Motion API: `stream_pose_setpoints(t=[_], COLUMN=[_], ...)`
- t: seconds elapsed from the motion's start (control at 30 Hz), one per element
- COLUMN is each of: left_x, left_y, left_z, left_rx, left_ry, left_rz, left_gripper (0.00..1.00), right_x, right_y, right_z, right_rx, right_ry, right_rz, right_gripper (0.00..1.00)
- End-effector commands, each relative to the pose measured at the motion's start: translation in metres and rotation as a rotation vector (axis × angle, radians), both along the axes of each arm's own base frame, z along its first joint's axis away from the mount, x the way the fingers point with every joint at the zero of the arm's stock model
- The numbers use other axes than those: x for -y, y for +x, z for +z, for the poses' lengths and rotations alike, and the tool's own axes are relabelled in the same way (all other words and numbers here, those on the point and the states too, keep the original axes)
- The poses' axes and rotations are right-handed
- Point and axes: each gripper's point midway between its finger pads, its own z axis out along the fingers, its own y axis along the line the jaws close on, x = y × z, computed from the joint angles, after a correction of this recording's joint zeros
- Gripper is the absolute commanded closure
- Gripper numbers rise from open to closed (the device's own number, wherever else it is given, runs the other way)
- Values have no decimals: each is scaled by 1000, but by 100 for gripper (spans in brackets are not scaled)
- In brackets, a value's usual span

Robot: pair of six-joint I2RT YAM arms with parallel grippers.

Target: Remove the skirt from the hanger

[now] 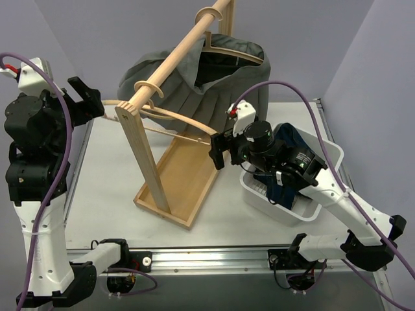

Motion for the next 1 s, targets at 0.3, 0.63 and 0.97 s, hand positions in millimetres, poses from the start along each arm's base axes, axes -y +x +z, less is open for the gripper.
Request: stream_pose_setpoints(t=[0.3,0.63,0.97], left_x=[-4,-6,-6], left_y=[24,46,53], left_z=[-4,-10,-8], left_rx=[-2,-3,-25], left_ry=[19,31,67], left_rz=[23,37,25], left_gripper=[6,6,6], right_x=[41,134,169], right_y=[43,39,140], right_z=[27,9,8], right_rx=[4,10,-63], right_ry=[38,-44,-30], right_rz=[-123,-494,-548], right_gripper=[0,0,1])
